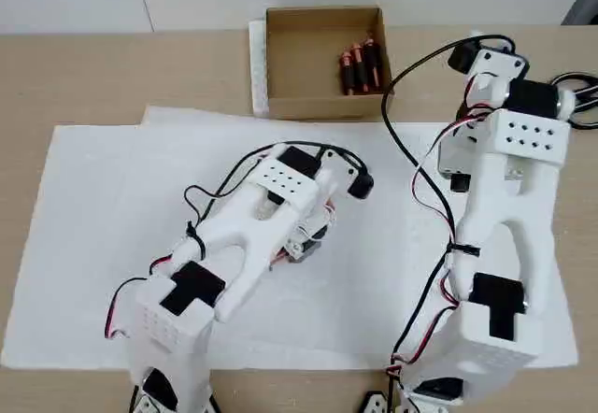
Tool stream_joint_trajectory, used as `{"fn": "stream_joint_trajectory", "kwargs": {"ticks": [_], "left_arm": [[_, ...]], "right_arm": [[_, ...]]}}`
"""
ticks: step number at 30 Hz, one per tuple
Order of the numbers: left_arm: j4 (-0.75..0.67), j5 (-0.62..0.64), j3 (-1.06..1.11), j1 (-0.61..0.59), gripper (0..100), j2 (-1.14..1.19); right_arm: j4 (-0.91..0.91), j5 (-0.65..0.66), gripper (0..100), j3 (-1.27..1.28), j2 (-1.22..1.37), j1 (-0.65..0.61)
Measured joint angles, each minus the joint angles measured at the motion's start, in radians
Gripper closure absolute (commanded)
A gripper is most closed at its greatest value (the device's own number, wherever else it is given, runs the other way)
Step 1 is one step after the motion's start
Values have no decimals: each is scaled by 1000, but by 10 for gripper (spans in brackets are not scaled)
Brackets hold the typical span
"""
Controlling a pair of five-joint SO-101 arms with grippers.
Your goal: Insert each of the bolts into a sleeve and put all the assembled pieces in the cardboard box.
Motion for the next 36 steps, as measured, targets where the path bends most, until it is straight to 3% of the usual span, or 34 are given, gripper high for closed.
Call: {"fn": "stream_joint_trajectory", "kwargs": {"ticks": [12,15,18,27,36], "left_arm": [[147,-34,-133,9,995,-91],[183,-190,-141,8,995,-157],[198,-428,-141,-23,995,-180],[203,-1125,-132,-281,995,-181],[203,-1171,-132,-313,995,-26]], "right_arm": [[0,0,995,0,0,0],[0,0,995,0,0,0],[0,0,995,0,0,0],[0,0,995,0,0,0],[0,0,995,0,0,0]]}}
